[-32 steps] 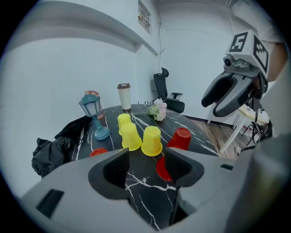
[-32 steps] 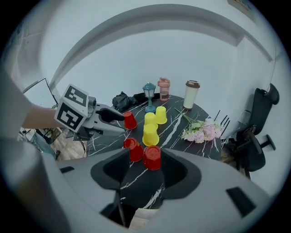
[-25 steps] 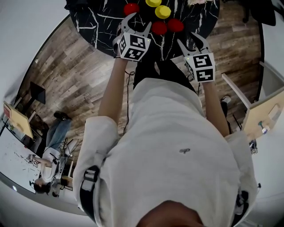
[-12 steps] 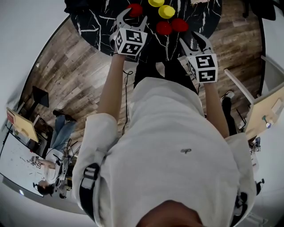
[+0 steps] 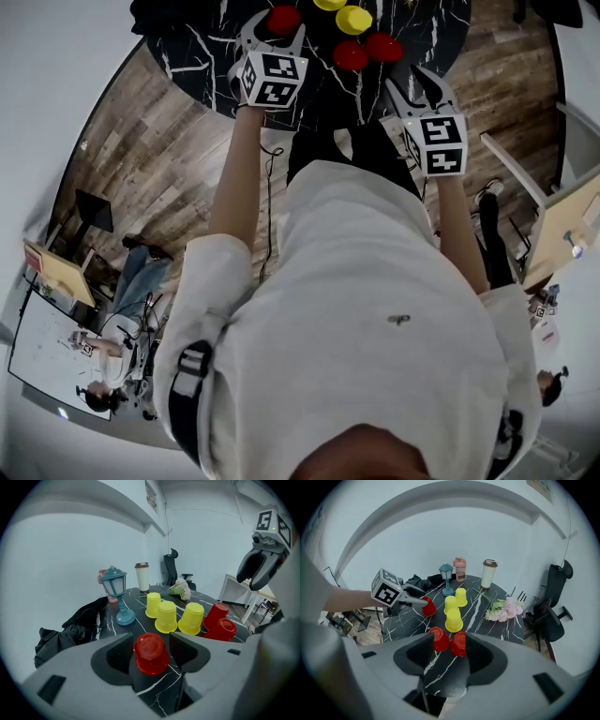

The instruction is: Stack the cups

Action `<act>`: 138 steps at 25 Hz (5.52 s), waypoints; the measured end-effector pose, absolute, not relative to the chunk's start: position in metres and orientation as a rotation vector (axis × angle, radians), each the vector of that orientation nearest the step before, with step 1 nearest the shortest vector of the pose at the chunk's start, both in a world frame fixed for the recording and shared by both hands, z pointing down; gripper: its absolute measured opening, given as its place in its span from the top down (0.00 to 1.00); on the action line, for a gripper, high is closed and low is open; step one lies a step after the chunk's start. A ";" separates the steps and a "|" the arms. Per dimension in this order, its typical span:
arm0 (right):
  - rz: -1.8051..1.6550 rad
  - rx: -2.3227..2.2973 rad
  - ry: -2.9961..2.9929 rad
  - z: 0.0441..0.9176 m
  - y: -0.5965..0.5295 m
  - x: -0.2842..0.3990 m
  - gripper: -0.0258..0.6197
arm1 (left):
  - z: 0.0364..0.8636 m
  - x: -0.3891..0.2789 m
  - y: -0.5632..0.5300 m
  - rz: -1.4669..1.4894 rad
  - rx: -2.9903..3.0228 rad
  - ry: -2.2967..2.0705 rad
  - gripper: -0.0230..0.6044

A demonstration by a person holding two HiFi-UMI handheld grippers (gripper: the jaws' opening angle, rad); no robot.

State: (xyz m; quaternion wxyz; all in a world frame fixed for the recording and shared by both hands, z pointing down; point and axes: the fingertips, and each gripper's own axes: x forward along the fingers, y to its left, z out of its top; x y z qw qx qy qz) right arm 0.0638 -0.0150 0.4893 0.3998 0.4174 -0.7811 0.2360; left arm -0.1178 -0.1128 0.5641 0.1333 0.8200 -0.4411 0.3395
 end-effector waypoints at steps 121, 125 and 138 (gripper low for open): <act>0.176 0.629 -2.012 0.512 -0.081 0.014 0.62 | 0.542 -0.080 -0.011 0.715 2.260 -1.327 0.56; 0.141 0.564 -1.990 0.528 -0.091 0.007 0.61 | 0.542 -0.086 -0.009 0.694 2.208 -1.388 0.56; 0.134 0.439 -1.936 0.577 -0.102 0.002 0.56 | 0.551 -0.085 0.000 0.645 2.076 -1.499 0.56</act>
